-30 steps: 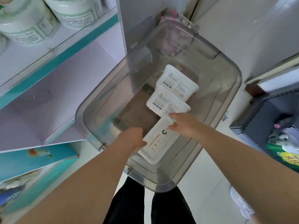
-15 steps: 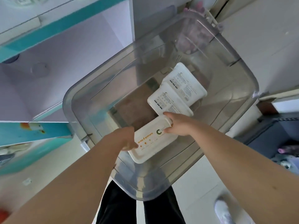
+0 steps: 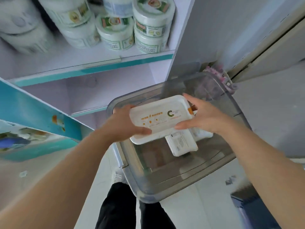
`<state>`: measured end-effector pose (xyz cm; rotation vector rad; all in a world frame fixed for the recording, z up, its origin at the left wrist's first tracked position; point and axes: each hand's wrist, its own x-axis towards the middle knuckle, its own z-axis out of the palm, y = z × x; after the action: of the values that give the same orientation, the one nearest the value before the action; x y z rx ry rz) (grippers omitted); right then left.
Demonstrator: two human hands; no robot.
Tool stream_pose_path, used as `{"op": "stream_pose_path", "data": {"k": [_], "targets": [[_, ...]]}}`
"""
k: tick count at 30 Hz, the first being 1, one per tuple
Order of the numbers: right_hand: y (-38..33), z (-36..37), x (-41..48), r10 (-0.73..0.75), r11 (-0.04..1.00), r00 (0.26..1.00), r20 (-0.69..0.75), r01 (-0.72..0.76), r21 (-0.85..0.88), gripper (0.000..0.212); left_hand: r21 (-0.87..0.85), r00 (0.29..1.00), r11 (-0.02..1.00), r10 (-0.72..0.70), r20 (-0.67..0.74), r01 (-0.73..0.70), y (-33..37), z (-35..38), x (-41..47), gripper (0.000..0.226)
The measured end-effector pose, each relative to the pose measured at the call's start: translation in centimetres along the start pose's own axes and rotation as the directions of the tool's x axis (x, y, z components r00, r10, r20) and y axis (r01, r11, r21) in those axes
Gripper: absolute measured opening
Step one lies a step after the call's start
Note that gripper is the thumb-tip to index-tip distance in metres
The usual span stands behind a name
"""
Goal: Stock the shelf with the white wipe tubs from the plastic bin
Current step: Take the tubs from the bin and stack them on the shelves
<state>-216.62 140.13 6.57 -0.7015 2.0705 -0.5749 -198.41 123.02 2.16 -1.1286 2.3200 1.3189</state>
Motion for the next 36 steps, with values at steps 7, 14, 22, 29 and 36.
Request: {"op": "stream_pose_path", "data": {"k": [7, 14, 22, 29, 36], "targets": [[-3.9, 2.4, -0.9, -0.173, 0.985, 0.984, 0.037, 0.173, 0.015, 0.100, -0.337, 0.985, 0.941, -0.039, -0.166, -0.020, -2.7, -3.2, -3.8, 0.083], [-8.3, 5.2, -1.3, -0.237, 0.968, 0.971, -0.023, 0.238, 0.076, 0.088, -0.453, 0.969, 0.887, -0.034, -0.245, -0.084, -5.6, -7.8, -6.5, 0.073], [-9.3, 7.1, -2.1, -0.192, 0.968, 0.979, -0.068, 0.200, 0.151, 0.093, -0.400, 0.972, 0.909, 0.027, -0.232, -0.121, -7.1, -9.6, -7.4, 0.074], [-1.5, 10.8, -2.5, -0.039, 0.932, 0.996, -0.084, 0.066, 0.355, 0.076, -0.251, 0.978, 0.956, 0.109, -0.178, -0.152, -3.9, -6.9, -4.7, 0.065], [0.4, 10.4, -1.8, 0.000, 0.928, 0.998, -0.068, 0.025, 0.371, 0.082, -0.168, 0.980, 0.973, 0.131, -0.151, -0.156, -2.8, -5.9, -4.3, 0.058]]}}
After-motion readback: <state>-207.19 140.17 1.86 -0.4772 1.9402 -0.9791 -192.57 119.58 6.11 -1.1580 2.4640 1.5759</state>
